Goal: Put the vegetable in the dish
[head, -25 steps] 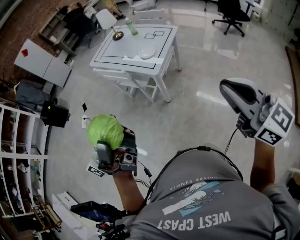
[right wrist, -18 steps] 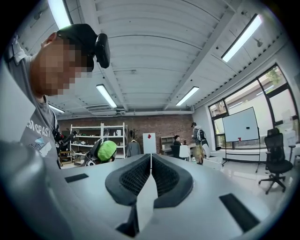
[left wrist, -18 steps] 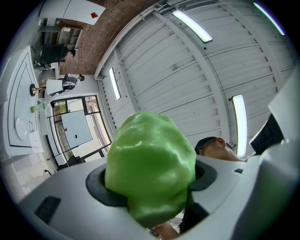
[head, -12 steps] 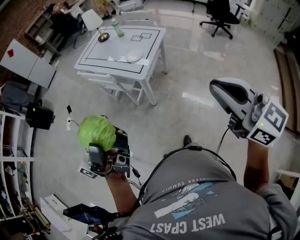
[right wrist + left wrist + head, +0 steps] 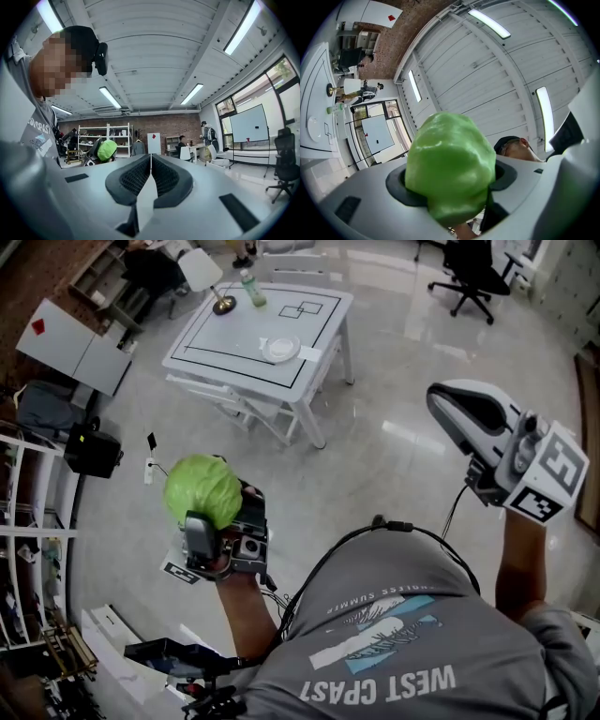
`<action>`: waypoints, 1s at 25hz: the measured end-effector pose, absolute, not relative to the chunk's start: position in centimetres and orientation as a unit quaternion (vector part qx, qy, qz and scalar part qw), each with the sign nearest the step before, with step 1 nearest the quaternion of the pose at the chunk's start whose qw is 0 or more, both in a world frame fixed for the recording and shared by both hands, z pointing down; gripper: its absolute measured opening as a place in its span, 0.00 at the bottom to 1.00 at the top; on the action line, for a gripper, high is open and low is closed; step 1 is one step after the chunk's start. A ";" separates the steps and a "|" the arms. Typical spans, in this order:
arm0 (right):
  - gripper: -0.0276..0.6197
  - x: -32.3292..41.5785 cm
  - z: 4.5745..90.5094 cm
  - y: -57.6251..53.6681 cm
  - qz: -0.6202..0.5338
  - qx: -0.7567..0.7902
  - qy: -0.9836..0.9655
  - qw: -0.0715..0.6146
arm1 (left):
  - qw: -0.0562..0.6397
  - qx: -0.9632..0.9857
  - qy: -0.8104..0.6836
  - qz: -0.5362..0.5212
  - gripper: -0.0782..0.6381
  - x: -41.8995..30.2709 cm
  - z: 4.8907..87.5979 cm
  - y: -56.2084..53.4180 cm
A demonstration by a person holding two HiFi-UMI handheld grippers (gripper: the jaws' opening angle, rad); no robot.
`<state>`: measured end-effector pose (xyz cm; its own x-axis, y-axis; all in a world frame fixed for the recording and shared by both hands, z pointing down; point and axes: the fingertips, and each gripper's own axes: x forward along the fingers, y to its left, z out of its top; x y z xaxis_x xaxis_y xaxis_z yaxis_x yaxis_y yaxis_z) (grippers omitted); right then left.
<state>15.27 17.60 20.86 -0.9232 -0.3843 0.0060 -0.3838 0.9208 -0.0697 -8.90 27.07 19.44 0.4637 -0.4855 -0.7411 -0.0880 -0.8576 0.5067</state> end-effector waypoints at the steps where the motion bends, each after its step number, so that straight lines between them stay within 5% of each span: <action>1: 0.05 15.5 21.1 17.4 -0.034 -0.196 0.980 0.007 | 0.204 0.830 -0.172 -0.490 0.57 -8.7 19.6 26.9; 25: 0.05 18.7 23.6 11.5 -0.080 -0.196 0.977 0.011 | 0.239 0.828 -0.145 -0.486 0.57 -4.1 19.6 18.6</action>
<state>18.71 11.47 23.61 -0.9231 -0.3844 0.0104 -0.3809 0.9104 -0.1612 -4.11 18.57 19.57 0.4856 -0.4722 -0.7357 -0.0074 -0.8437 0.5367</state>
